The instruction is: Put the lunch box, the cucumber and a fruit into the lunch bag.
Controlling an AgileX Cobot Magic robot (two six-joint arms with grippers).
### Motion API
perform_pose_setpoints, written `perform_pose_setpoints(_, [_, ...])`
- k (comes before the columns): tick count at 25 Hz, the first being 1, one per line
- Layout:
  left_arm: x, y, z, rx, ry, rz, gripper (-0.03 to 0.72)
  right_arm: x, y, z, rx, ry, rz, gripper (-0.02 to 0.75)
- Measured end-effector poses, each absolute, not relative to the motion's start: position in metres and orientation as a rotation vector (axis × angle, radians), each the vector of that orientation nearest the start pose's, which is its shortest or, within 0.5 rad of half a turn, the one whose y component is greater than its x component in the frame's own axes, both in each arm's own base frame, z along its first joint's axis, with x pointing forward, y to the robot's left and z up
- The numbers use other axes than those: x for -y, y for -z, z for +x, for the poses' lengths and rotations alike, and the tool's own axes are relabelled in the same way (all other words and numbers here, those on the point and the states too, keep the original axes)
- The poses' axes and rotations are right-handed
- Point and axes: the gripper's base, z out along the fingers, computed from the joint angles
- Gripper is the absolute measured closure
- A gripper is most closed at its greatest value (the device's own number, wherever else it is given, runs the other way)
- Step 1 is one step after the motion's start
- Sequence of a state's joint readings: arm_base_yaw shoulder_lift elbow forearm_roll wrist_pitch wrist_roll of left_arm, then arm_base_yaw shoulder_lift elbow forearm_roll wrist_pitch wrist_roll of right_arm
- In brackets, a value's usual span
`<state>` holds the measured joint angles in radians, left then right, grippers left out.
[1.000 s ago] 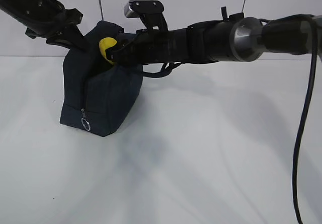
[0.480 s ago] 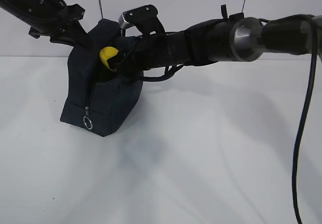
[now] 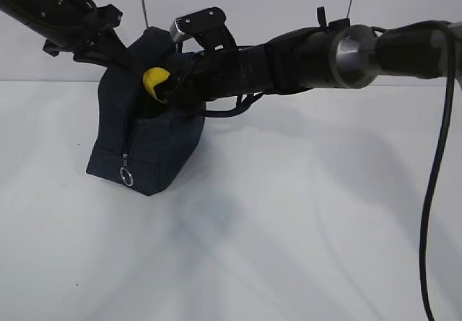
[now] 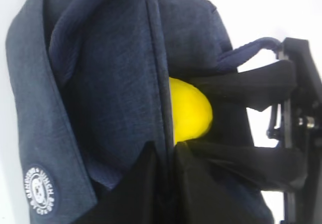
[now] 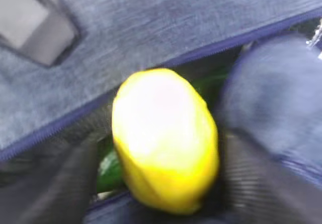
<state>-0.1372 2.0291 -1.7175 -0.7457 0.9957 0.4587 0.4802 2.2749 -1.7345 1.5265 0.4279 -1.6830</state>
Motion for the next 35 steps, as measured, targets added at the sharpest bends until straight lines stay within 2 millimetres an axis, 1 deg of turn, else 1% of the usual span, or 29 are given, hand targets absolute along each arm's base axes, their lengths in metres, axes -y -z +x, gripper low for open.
perform_pose_setpoints(3, [0.113, -0.26, 0.433, -2.544, 0.867, 0.363, 0.66, -0.274, -0.185, 0.445, -1.854, -0.639, -0.893, 0.318])
perform_pose_setpoints(4, [0.113, -0.26, 0.433, -2.543, 0.87, 0.361, 0.66, -0.274, -0.185, 0.445, -1.863, -0.65, -0.879, 0.294])
perform_pose_setpoints(8, [0.114, -0.26, 0.433, -2.545, 0.875, 0.362, 0.66, -0.274, -0.185, 0.444, -1.893, -0.685, -0.833, 0.132])
perform_pose_setpoints(9, [0.114, -0.26, 0.433, -2.544, 0.877, 0.361, 0.66, -0.274, -0.185, 0.444, -1.892, -0.685, -0.84, 0.111])
perform_pose_setpoints(11, [0.113, -0.26, 0.433, -2.544, 0.877, 0.359, 0.66, -0.275, -0.184, 0.443, -1.892, -0.678, -0.868, 0.094])
perform_pose_setpoints(14, [0.109, -0.26, 0.434, -2.543, 0.873, 0.347, 0.66, -0.275, -0.183, 0.439, -1.885, -0.648, -0.979, 0.097])
perform_pose_setpoints(17, [0.103, -0.26, 0.435, -2.543, 0.869, 0.331, 0.66, -0.274, -0.188, 0.43, -1.843, -0.613, -1.171, 0.122])
perform_pose_setpoints(20, [0.102, -0.26, 0.436, -2.541, 0.873, 0.324, 0.66, -0.273, -0.192, 0.426, -1.829, -0.581, -1.253, 0.138])
perform_pose_setpoints(25, [0.102, -0.26, 0.436, -2.541, 0.874, 0.321, 0.66, -0.273, -0.201, 0.428, -1.824, -0.579, -1.248, 0.142])
perform_pose_setpoints(27, [0.102, -0.26, 0.436, -2.541, 0.874, 0.321, 0.66, -0.275, -0.209, 0.43, -1.801, -0.574, -1.242, 0.145])
perform_pose_setpoints(30, [0.101, -0.26, 0.436, -2.547, 0.857, 0.33, 0.66, -0.275, -0.228, 0.432, -1.771, -0.573, -1.213, 0.145])
perform_pose_setpoints(33, [0.099, -0.259, 0.436, -2.553, 0.837, 0.338, 0.66, -0.274, -0.249, 0.429, -1.822, -0.618, -1.098, 0.146])
perform_pose_setpoints(35, [0.099, -0.259, 0.436, -2.555, 0.832, 0.34, 0.66, -0.27, -0.258, 0.427, -1.943, -0.692, -0.938, 0.146])
